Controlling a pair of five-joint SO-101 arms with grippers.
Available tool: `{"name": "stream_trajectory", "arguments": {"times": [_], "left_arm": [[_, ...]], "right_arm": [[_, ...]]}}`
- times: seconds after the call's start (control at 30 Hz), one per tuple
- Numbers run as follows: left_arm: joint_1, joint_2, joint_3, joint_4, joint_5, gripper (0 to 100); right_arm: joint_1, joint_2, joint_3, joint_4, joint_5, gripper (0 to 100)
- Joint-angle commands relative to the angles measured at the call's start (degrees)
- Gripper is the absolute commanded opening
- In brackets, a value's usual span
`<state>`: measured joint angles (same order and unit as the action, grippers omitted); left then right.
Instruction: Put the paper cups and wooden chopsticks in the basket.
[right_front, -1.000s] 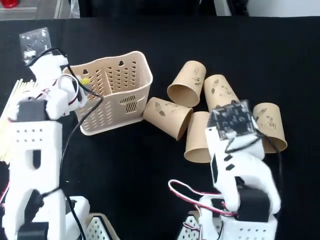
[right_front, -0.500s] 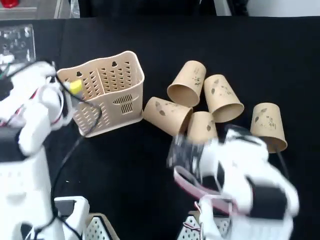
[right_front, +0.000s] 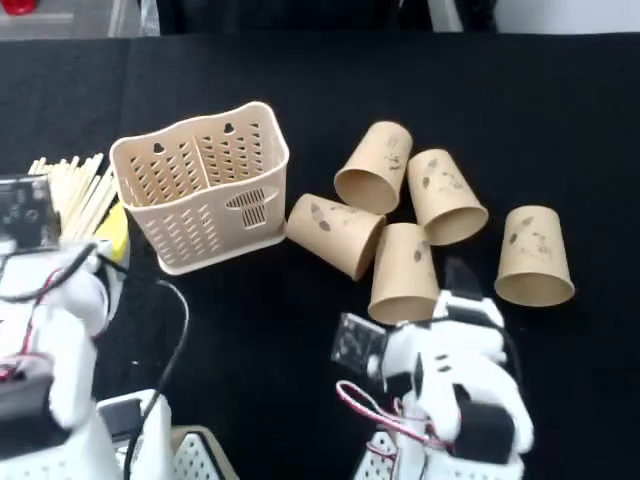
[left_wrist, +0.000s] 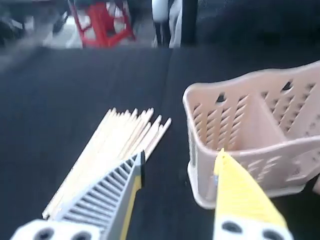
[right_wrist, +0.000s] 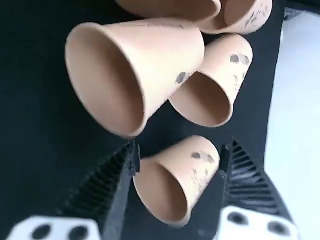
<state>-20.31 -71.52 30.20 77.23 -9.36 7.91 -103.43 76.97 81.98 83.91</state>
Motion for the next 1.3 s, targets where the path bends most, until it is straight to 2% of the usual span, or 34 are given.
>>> {"name": "stream_trajectory", "arguments": {"times": [0.0,0.13,0.23,0.43,0.57,0.6,0.73,0.97,1.13,1.27], "left_arm": [[-1.1,-9.1,14.9,-5.8,-0.3,23],[-0.7,-17.4,23.4,-7.2,0.1,23],[-0.7,-22.5,28.7,-7.3,0.1,23],[-1.0,-29.0,36.6,-7.0,0.1,23],[-1.1,-31.3,41.6,-6.9,0.1,23],[-1.2,-31.7,42.4,-6.9,0.1,23],[-1.2,-32.7,43.4,-5.0,0.1,23],[-1.2,-32.8,45.8,-4.7,-0.3,23],[-0.6,-32.8,46.5,-4.7,0.0,23],[-0.7,-32.9,46.5,-4.4,0.1,23]], "right_arm": [[-4.1,-2.9,8.0,-3.9,-6.1,27.3],[-10.4,-2.9,9.7,-7.3,-12.1,27.1],[-12.7,-2.9,12.3,-10.5,-13.7,25.8],[-10.3,-2.9,19.1,-20.3,-13.9,12.6],[-6.7,-2.9,17.7,-24.7,-14.1,3.8],[-5.9,-2.9,16.3,-24.7,-14.8,0.9],[-3.1,-2.9,8.4,-23.4,-18.9,1.4],[-2.8,-2.3,-7.1,-9.9,-21.9,1.2],[-2.7,-0.1,-18.7,-7.6,-30.7,1.2],[-2.7,12.1,-30.5,-7.5,-39.0,1.2]]}}
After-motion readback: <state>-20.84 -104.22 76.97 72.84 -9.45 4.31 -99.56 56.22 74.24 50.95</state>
